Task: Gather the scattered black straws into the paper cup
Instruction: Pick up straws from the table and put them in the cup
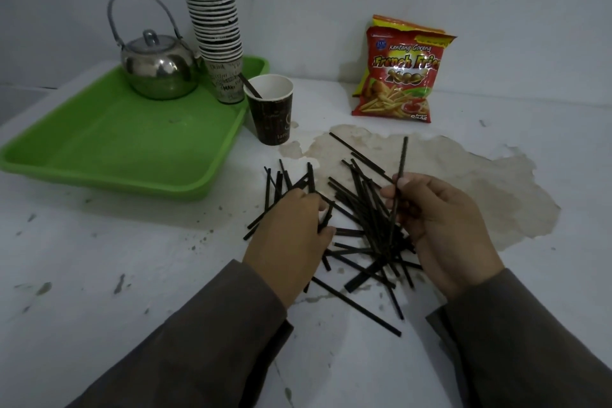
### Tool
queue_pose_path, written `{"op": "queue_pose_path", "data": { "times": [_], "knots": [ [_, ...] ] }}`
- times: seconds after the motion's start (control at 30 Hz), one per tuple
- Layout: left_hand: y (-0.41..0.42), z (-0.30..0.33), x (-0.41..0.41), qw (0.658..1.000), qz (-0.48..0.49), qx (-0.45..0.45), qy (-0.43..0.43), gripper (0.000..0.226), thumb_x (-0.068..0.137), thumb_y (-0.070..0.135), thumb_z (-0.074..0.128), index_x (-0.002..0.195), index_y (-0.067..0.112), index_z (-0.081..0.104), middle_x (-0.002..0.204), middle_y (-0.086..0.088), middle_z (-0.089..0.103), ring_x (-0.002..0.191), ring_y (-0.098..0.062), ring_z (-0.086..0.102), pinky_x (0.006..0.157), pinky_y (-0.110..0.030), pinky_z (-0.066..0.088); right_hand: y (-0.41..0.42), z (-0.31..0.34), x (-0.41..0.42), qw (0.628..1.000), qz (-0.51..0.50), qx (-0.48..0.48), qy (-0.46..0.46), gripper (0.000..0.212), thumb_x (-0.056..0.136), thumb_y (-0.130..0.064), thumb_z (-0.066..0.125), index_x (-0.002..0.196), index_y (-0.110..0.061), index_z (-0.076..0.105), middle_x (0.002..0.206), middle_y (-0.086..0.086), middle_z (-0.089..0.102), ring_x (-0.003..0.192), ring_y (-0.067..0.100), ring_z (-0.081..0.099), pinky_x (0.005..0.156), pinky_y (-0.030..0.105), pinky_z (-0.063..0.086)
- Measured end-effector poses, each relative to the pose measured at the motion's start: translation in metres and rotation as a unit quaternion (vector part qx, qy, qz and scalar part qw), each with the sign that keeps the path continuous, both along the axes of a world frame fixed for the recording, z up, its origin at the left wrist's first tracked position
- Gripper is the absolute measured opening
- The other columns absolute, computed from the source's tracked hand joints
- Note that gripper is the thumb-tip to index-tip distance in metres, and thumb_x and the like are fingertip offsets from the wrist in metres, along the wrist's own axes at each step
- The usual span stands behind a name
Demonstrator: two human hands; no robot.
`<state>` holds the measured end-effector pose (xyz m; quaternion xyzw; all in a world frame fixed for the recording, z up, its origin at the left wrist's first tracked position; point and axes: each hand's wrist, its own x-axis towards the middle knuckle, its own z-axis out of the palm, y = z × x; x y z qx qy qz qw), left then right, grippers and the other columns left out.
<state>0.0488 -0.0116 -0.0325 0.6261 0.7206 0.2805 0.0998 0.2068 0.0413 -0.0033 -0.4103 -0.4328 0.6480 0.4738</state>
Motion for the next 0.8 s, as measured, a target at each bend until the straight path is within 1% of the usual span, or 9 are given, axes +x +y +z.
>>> {"op": "queue_pose_path", "data": {
  "times": [0.17, 0.23, 0.3, 0.4, 0.5, 0.6, 0.67, 0.73, 0.8],
  "knots": [
    [-0.002, 0.005, 0.001, 0.999, -0.004, -0.017, 0.034, 0.023, 0.086, 0.022, 0.056, 0.107, 0.014, 0.063, 0.103, -0.005, 0.065, 0.091, -0.018, 0.060, 0.076, -0.024, 0.044, -0.002, -0.005, -0.004, 0.993, 0.057, 0.023, -0.101, 0.014, 0.082, -0.001, 0.060, 0.087, -0.012, 0.067, 0.066, 0.004, 0.072, 0.057, 0.009, 0.061, 0.052, 0.017, 0.051],
    [-0.003, 0.007, 0.001, 0.999, -0.010, -0.020, 0.035, 0.022, 0.086, 0.019, 0.054, 0.104, 0.013, 0.066, 0.098, -0.005, 0.068, 0.086, -0.019, 0.062, 0.076, -0.026, 0.047, -0.003, -0.006, -0.003, 0.972, 0.056, 0.088, -0.211, 0.014, 0.080, -0.006, 0.065, 0.090, -0.017, 0.068, 0.064, 0.001, 0.069, 0.055, 0.008, 0.060, 0.053, 0.014, 0.050],
    [-0.004, 0.010, -0.001, 1.000, -0.011, -0.020, 0.019, 0.019, 0.085, 0.017, 0.055, 0.099, 0.012, 0.068, 0.092, -0.006, 0.070, 0.081, -0.018, 0.063, 0.076, -0.027, 0.051, -0.003, -0.005, -0.001, 0.927, 0.048, 0.159, -0.335, 0.016, 0.079, -0.013, 0.068, 0.090, -0.024, 0.068, 0.067, -0.003, 0.068, 0.059, 0.007, 0.062, 0.057, 0.012, 0.048],
    [-0.005, 0.017, -0.007, 0.998, -0.009, -0.021, -0.065, 0.016, 0.082, 0.016, 0.063, 0.096, 0.018, 0.071, 0.080, 0.004, 0.069, 0.071, -0.004, 0.061, 0.069, -0.012, 0.049, -0.002, -0.005, -0.001, 0.879, 0.042, 0.202, -0.429, 0.016, 0.078, -0.018, 0.069, 0.092, -0.026, 0.069, 0.077, -0.007, 0.067, 0.068, 0.002, 0.060, 0.060, 0.006, 0.044],
    [-0.005, 0.027, -0.016, 0.982, -0.002, -0.016, -0.189, 0.018, 0.076, 0.019, 0.071, 0.091, 0.028, 0.072, 0.066, 0.020, 0.064, 0.065, 0.009, 0.059, 0.061, 0.002, 0.041, -0.003, -0.007, -0.003, 0.839, 0.039, 0.237, -0.488, 0.017, 0.079, -0.019, 0.069, 0.095, -0.021, 0.070, 0.075, -0.010, 0.060, 0.066, -0.004, 0.052, 0.059, -0.004, 0.039],
    [-0.006, 0.036, -0.022, 0.950, -0.009, -0.005, -0.313, 0.020, 0.071, 0.015, 0.075, 0.081, 0.032, 0.072, 0.062, 0.016, 0.068, 0.063, 0.006, 0.062, 0.059, 0.000, 0.043, -0.008, -0.009, -0.007, 0.809, 0.051, 0.271, -0.519, 0.021, 0.080, -0.022, 0.067, 0.101, -0.020, 0.068, 0.082, -0.005, 0.063, 0.065, -0.003, 0.048, 0.060, -0.004, 0.037],
    [-0.007, 0.041, -0.023, 0.924, -0.012, -0.003, -0.383, 0.021, 0.071, 0.011, 0.075, 0.081, 0.028, 0.072, 0.064, 0.013, 0.071, 0.062, 0.005, 0.063, 0.057, -0.003, 0.045, -0.011, -0.011, -0.011, 0.795, 0.063, 0.279, -0.535, 0.025, 0.082, -0.023, 0.065, 0.107, -0.019, 0.066, 0.098, -0.001, 0.068, 0.075, 0.001, 0.051, 0.064, 0.000, 0.035],
    [-0.007, 0.043, -0.025, 0.905, -0.008, -0.001, -0.426, 0.020, 0.070, 0.009, 0.074, 0.082, 0.026, 0.072, 0.068, 0.011, 0.073, 0.064, 0.003, 0.065, 0.056, -0.005, 0.046, -0.013, -0.013, -0.016, 0.772, 0.073, 0.276, -0.568, 0.027, 0.085, -0.024, 0.061, 0.110, -0.017, 0.064, 0.108, 0.002, 0.066, 0.088, 0.009, 0.057, 0.073, 0.009, 0.031],
    [-0.007, 0.044, -0.028, 0.894, -0.003, 0.001, -0.448, 0.020, 0.070, 0.010, 0.074, 0.085, 0.023, 0.073, 0.077, 0.003, 0.075, 0.073, -0.004, 0.068, 0.064, -0.011, 0.051, -0.014, -0.015, -0.020, 0.747, 0.081, 0.278, -0.599, 0.023, 0.088, -0.025, 0.057, 0.107, -0.015, 0.065, 0.108, 0.004, 0.064, 0.092, 0.016, 0.058, 0.072, 0.015, 0.032]
  ]
}}
